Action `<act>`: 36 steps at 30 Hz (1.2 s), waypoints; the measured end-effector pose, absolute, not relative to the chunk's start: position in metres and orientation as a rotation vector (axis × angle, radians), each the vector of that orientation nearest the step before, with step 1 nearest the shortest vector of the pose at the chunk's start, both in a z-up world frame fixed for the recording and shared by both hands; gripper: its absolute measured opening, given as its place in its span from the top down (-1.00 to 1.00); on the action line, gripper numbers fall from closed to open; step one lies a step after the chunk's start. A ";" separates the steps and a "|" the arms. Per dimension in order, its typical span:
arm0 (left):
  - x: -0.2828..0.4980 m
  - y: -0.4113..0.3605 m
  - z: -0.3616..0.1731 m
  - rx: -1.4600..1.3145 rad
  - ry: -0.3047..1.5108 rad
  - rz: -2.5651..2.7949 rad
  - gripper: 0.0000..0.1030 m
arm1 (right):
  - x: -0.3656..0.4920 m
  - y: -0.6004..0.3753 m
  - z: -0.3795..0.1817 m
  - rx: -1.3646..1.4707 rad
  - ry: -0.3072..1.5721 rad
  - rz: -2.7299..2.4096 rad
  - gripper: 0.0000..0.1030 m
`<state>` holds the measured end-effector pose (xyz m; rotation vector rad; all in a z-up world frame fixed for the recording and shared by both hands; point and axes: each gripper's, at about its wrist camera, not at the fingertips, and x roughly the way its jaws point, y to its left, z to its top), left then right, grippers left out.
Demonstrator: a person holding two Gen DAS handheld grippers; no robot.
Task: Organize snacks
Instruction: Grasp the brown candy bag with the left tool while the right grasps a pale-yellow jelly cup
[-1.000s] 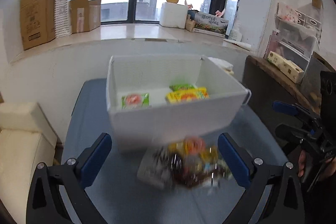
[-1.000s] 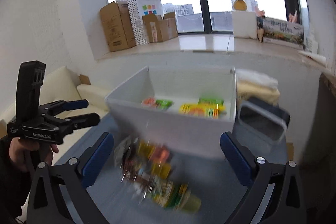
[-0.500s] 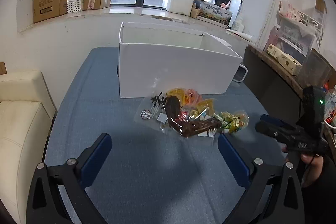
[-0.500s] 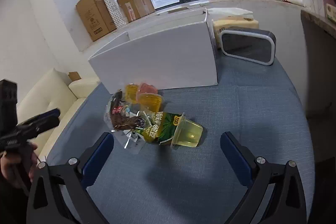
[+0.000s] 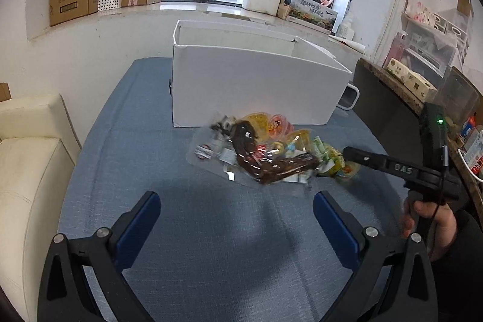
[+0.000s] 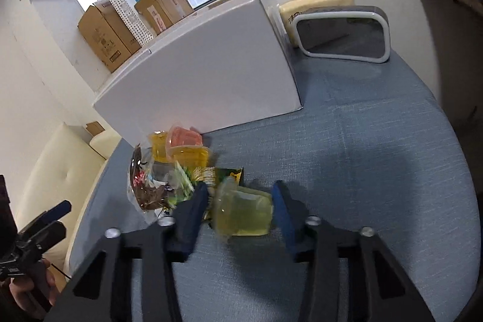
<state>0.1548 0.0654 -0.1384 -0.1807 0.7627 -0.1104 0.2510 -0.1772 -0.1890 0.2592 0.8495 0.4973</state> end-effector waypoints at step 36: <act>0.260 0.052 -0.190 -0.345 0.876 0.042 0.19 | 0.176 -0.186 -0.174 0.167 0.736 0.558 0.34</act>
